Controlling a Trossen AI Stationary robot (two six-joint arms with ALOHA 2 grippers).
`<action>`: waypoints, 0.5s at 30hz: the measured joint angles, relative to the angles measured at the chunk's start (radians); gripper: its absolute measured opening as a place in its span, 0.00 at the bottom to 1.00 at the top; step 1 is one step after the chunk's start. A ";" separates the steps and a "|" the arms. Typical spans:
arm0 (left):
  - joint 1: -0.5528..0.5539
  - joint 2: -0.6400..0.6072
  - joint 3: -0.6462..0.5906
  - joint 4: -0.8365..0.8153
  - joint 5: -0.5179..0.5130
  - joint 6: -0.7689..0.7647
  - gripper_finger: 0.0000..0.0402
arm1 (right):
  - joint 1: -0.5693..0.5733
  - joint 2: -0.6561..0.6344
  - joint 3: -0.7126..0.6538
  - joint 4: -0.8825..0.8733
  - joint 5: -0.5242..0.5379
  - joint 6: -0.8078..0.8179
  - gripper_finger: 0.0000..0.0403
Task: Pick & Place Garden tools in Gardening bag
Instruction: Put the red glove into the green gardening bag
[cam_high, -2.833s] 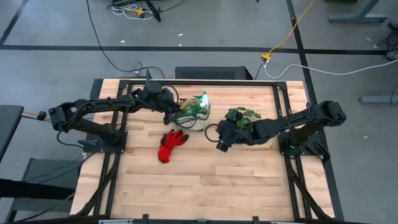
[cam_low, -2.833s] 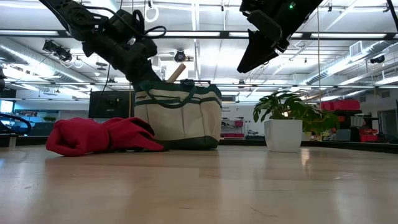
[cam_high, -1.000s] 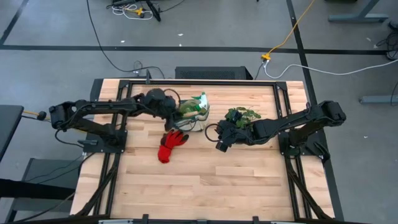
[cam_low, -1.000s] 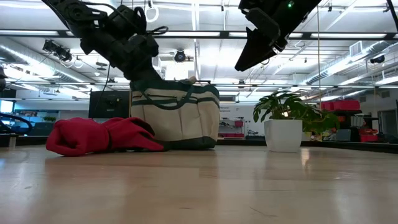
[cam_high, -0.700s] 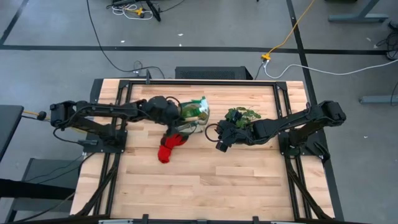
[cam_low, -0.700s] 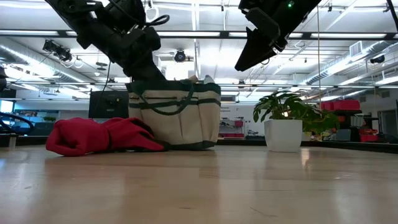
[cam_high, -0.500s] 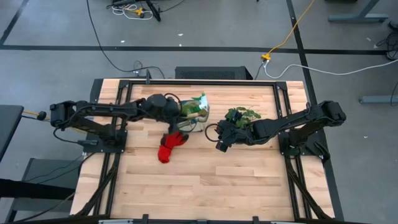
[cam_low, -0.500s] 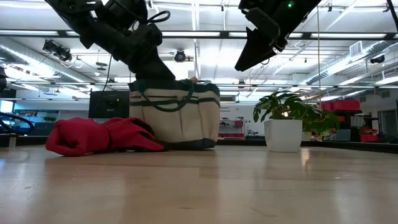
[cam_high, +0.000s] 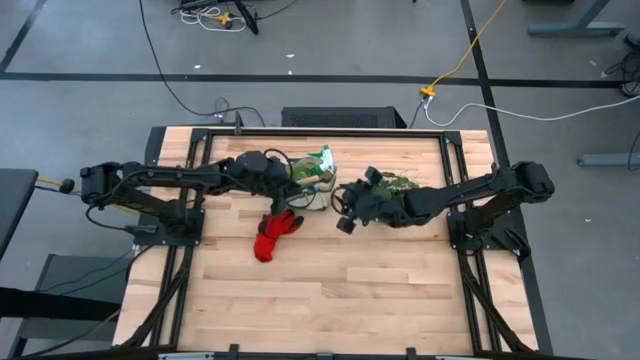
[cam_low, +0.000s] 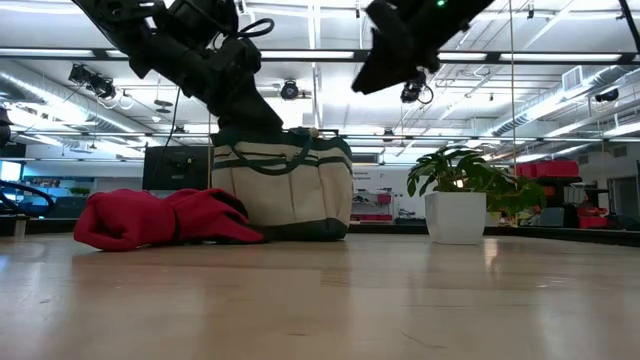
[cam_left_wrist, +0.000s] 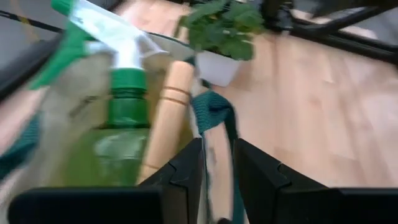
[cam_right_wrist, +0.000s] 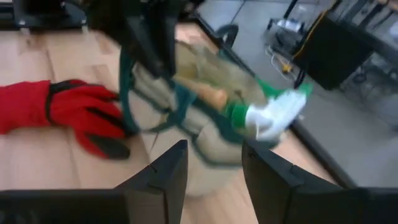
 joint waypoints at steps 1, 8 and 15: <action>0.000 0.000 0.000 0.000 0.029 -0.012 0.24 | -0.011 0.006 0.000 0.033 -0.011 -0.033 0.38; -0.003 0.000 0.000 -0.002 0.111 -0.023 0.24 | -0.093 0.081 0.000 0.145 -0.134 -0.187 0.38; -0.002 0.000 0.000 0.012 0.186 -0.025 0.23 | -0.153 0.129 0.000 0.192 -0.294 -0.231 0.38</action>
